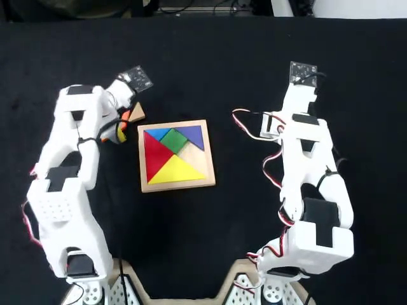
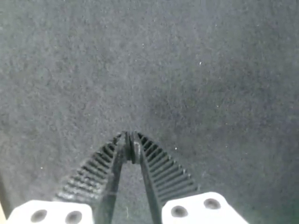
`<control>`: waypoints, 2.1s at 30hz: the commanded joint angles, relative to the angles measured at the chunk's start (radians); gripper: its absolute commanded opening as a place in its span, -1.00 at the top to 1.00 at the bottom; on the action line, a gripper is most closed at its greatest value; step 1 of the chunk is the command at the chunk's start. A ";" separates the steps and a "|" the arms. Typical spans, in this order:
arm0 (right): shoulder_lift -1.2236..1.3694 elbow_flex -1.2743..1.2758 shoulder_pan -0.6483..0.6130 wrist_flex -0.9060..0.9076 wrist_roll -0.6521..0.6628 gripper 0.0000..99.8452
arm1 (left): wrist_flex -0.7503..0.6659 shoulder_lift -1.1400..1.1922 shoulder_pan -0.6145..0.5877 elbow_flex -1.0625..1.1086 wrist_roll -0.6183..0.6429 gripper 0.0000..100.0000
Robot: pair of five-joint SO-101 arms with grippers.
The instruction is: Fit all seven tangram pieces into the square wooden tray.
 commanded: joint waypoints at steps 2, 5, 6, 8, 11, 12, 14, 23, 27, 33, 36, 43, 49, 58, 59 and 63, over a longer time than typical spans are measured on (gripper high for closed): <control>-0.007 -0.053 -0.015 -0.011 0.008 0.98 | 0.009 0.083 0.030 -0.183 0.031 0.40; -0.007 -0.053 -0.015 -0.011 0.008 0.98 | 0.097 0.153 0.031 -0.295 0.012 0.40; -0.005 -0.053 -0.017 -0.011 0.008 0.98 | 0.149 0.180 0.031 -0.337 -0.012 0.40; -0.004 -0.053 -0.018 -0.011 0.008 0.98 | 0.242 0.235 0.031 -0.433 -0.058 0.40; -0.002 -0.053 -0.018 -0.011 0.009 0.98 | 0.368 0.327 0.031 -0.582 -0.103 0.40; -0.001 -0.053 -0.018 -0.011 0.009 0.98 | 0.408 0.361 0.031 -0.631 -0.118 0.40; -0.001 -0.053 -0.018 -0.011 0.009 0.98 | 0.482 0.430 0.033 -0.728 -0.141 0.40; 0.001 -0.053 -0.018 -0.011 0.009 0.98 | 0.779 0.655 0.022 -1.139 -0.184 0.73; 0.001 -0.053 -0.018 -0.011 0.009 0.98 | 0.810 0.689 0.022 -1.202 -0.170 0.73; -0.004 -0.053 -0.018 -0.011 0.009 0.98 | 0.813 0.535 0.010 -1.168 -0.086 0.73; -0.005 -0.053 -0.018 -0.011 0.009 0.98 | 0.813 0.374 0.007 -1.058 -0.048 0.73; -0.005 -0.053 -0.017 -0.011 0.009 0.98 | 0.812 -0.184 0.134 -0.495 0.074 0.87; -0.005 -0.050 -0.014 -0.011 0.009 0.98 | 0.669 -0.669 0.334 -0.061 0.368 0.94; -0.001 -0.050 -0.012 -0.011 0.009 0.98 | 0.233 -0.832 0.446 0.364 1.229 0.94; 0.001 -0.050 -0.012 -0.011 0.009 0.98 | 0.187 -0.824 0.461 0.403 1.313 0.94; 0.001 -0.051 -0.012 -0.011 0.009 0.98 | 0.025 -0.793 0.539 0.518 1.547 0.94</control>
